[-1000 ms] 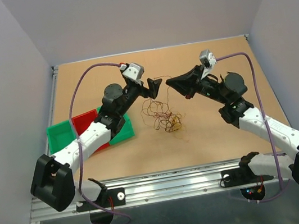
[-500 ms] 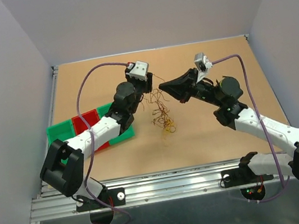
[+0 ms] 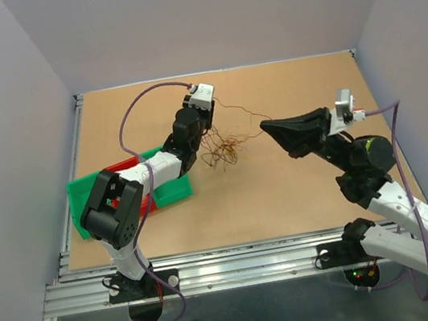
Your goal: Untangle the cables
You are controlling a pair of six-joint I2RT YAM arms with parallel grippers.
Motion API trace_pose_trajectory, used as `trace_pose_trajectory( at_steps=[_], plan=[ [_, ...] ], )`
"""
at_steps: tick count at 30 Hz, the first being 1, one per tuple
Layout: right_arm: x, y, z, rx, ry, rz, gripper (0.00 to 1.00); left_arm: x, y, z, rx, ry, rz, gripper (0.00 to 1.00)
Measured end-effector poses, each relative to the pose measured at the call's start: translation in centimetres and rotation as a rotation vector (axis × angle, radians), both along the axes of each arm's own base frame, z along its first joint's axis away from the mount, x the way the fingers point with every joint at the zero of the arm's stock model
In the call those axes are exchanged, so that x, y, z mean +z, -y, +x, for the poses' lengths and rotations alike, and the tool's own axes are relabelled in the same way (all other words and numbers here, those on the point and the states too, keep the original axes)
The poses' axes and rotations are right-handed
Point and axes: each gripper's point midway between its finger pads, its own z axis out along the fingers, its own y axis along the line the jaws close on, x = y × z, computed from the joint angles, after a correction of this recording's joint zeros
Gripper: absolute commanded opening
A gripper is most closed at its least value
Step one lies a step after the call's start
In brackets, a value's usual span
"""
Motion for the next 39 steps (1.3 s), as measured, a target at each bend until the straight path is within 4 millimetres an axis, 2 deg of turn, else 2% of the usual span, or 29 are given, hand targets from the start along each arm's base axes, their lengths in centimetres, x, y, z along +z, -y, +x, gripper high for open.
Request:
trace_pose_trajectory(
  at_steps=[5,9,12,15,17,19,22,24,27,30,34,36,39],
  plan=[
    [2.6,3.5,-4.2,-0.034,0.117,0.092,0.01,-0.6,-3.9,2.8,0.096,-0.034,0.013,0.48],
    [3.6,6.0,-7.1,-0.067,0.184,0.14,0.01,-2.7,-6.2,4.8,0.154,-0.085,0.036,0.48],
    [4.6,8.2,-9.4,-0.101,0.236,0.18,0.01,-4.5,-6.9,5.1,0.17,-0.129,0.057,0.48],
    [4.9,9.5,-10.6,-0.131,0.256,0.194,0.01,-5.5,-6.9,4.9,0.17,-0.158,0.075,0.48],
    [4.7,9.8,-10.6,-0.144,0.247,0.189,0.01,-5.6,-7.0,4.9,0.17,-0.164,0.078,0.48],
    [4.1,9.8,-10.2,-0.16,0.224,0.172,0.01,-5.3,-6.9,5.1,0.168,-0.163,0.072,0.49],
    [3.1,9.5,-9.2,-0.18,0.183,0.141,0.01,-4.8,-6.6,5.3,0.142,-0.159,0.052,0.58],
    [2.5,9.2,-8.3,-0.197,0.153,0.119,0.01,-4.7,-6.1,5.1,0.109,-0.163,0.04,0.68],
    [1.6,8.5,-6.4,-0.226,0.108,0.088,0.01,-4.1,-5.7,3.9,0.046,-0.167,0.019,0.78],
    [-0.2,7.4,-3.7,-0.262,0.037,0.037,0.01,-1.4,-4.8,1.6,-0.056,-0.135,-0.021,0.84],
    [-2.5,5.5,0.2,-0.295,-0.052,-0.037,0.01,4.3,-3.3,-0.8,-0.193,-0.032,-0.079,0.87],
    [-3.5,4.4,2.0,-0.305,-0.088,-0.068,0.01,6.3,-2.3,-2.0,-0.283,0.008,-0.096,0.89],
    [-5.6,2.9,4.4,-0.307,-0.144,-0.118,0.01,6.8,-1.0,-3.8,-0.393,0.025,-0.095,0.89]
  ],
)
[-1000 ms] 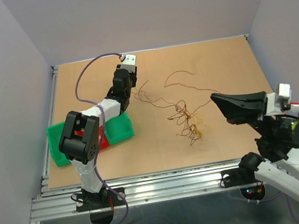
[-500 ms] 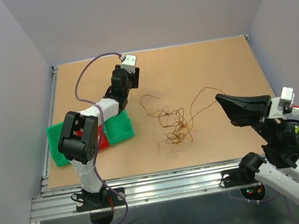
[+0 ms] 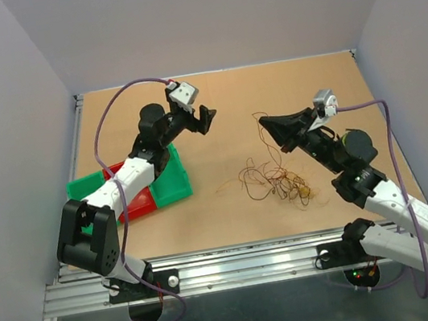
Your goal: Untangle the cables
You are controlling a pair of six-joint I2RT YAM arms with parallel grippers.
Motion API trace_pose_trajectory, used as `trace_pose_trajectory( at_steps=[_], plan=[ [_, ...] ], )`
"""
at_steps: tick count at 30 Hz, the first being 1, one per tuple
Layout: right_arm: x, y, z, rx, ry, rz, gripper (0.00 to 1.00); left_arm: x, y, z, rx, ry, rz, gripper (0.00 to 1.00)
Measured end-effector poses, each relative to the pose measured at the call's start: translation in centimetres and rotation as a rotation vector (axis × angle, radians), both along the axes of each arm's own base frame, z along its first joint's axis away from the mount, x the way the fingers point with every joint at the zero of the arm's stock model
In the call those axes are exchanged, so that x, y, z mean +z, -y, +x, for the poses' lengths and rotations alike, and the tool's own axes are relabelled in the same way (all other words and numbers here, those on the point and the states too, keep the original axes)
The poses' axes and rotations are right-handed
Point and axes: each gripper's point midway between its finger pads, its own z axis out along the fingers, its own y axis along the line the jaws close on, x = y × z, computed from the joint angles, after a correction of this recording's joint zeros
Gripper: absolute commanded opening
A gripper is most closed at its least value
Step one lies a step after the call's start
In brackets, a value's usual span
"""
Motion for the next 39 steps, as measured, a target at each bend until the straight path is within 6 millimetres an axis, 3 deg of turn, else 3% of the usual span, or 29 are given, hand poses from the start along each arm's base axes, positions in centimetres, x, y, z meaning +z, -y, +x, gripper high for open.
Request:
trace_pose_trajectory(
  at_steps=[6,11,15,21,25,28,35,39],
  plan=[
    [-1.0,-1.6,1.7,0.025,-0.025,0.012,0.01,-3.3,3.4,-4.4,-0.23,-0.046,0.035,0.86],
    [0.9,-2.0,1.9,0.04,0.009,0.063,0.0,-4.7,5.1,-7.8,-0.365,-0.053,0.034,0.84],
    [2.7,-2.0,2.0,0.041,0.047,0.1,0.01,-3.3,5.2,-9.7,-0.434,-0.013,0.012,0.83],
    [3.2,-2.4,2.9,0.036,0.041,0.117,0.01,0.6,5.8,-12.4,-0.534,0.1,-0.031,0.81],
    [2.9,-2.8,3.4,0.039,0.024,0.121,0.0,1.2,7.0,-14.5,-0.6,0.13,-0.041,0.81],
    [2.7,-3.2,3.9,0.048,0.01,0.127,0.0,0.6,7.8,-15.7,-0.637,0.121,-0.04,0.81],
    [2.3,-4.2,4.5,0.079,-0.014,0.136,0.01,0.4,8.6,-16.1,-0.631,0.127,-0.044,0.78],
    [1.9,-4.6,4.6,0.098,-0.027,0.141,0.0,-0.7,9.2,-15.0,-0.59,0.107,-0.042,0.66]
  ],
)
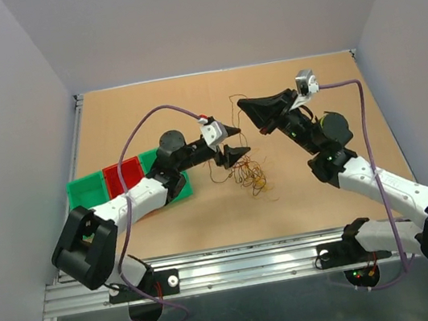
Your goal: Untangle the cables
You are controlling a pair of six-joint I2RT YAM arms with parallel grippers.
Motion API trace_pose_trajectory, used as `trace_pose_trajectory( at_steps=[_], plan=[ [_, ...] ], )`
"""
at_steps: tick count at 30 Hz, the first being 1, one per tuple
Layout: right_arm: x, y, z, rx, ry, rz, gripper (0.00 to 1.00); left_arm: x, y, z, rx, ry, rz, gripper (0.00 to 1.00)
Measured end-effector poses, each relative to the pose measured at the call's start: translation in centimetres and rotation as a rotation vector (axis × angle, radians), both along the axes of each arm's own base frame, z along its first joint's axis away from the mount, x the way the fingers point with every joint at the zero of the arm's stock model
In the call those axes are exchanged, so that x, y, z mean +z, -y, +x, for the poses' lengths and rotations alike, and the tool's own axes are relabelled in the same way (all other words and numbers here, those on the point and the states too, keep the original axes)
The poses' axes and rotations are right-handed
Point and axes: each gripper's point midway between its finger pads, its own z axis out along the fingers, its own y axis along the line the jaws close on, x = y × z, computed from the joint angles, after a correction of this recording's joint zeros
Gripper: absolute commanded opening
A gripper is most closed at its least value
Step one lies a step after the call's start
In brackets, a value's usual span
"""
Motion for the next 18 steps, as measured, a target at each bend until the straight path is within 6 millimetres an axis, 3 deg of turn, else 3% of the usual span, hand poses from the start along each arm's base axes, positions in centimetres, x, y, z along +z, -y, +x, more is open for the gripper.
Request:
trace_pose_trajectory(
  at_steps=[5,9,11,16,18],
  plan=[
    [0.5,-0.1,-0.2,0.011,0.013,0.018,0.0,-3.4,0.8,1.5,0.04,-0.079,0.037,0.6],
    [1.7,0.2,-0.1,-0.002,0.032,0.038,0.01,-4.9,1.0,1.8,0.053,-0.116,0.056,0.57],
    [3.5,0.5,-0.1,-0.015,0.056,0.063,0.01,-4.7,1.1,1.8,0.051,-0.113,0.051,0.56],
    [10.9,1.0,-0.2,-0.019,0.152,0.177,0.01,-4.6,1.5,1.9,0.04,-0.1,0.041,0.55],
    [13.0,1.0,-0.2,-0.012,0.174,0.209,0.01,-5.2,1.9,2.1,0.036,-0.104,0.049,0.55]
  ],
)
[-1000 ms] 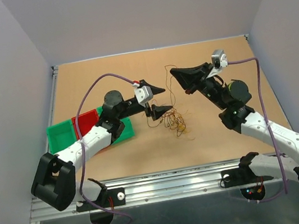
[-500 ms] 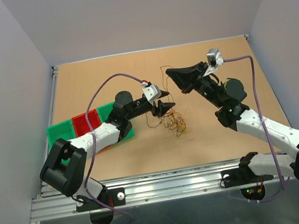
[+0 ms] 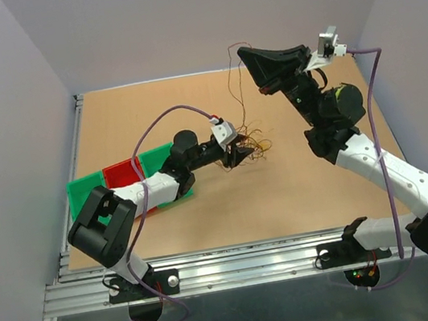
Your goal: Untangle the cables
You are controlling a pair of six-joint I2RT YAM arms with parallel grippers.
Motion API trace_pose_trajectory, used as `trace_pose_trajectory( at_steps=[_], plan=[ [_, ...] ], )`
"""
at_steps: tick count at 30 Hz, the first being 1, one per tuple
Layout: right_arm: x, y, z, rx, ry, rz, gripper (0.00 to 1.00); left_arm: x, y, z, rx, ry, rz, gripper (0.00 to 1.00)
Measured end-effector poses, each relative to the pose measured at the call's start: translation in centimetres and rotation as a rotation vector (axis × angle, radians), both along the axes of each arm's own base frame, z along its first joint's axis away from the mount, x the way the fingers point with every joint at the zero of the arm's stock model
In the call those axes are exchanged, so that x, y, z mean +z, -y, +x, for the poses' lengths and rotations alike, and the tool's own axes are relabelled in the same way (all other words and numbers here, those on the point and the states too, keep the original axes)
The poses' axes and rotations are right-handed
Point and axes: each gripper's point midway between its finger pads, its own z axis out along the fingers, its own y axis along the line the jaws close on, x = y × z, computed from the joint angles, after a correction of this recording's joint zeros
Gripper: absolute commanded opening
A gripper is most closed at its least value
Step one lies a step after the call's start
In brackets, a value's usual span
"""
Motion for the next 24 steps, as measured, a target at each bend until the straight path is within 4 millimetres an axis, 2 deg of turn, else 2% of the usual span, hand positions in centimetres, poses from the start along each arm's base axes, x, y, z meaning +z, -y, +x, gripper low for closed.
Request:
trace_pose_trajectory(
  at_steps=[3,7,11,15,24],
  plan=[
    [3.2,0.1,0.2,0.001,0.036,0.051,0.01,-1.7,0.5,0.5,-0.001,-0.023,0.028,0.55],
    [6.0,0.6,0.6,-0.018,0.054,0.11,0.01,-4.5,1.1,1.2,0.0,-0.07,0.075,0.55],
    [9.1,2.0,1.0,-0.066,0.072,0.194,0.01,-6.6,1.6,1.7,0.003,-0.107,0.113,0.49],
    [11.5,3.3,1.0,-0.103,0.088,0.267,0.01,-7.4,1.8,1.8,0.007,-0.114,0.135,0.43],
    [17.4,6.9,-0.1,-0.186,0.151,0.43,0.0,-8.8,2.5,1.4,-0.002,-0.121,0.177,0.41]
  ],
)
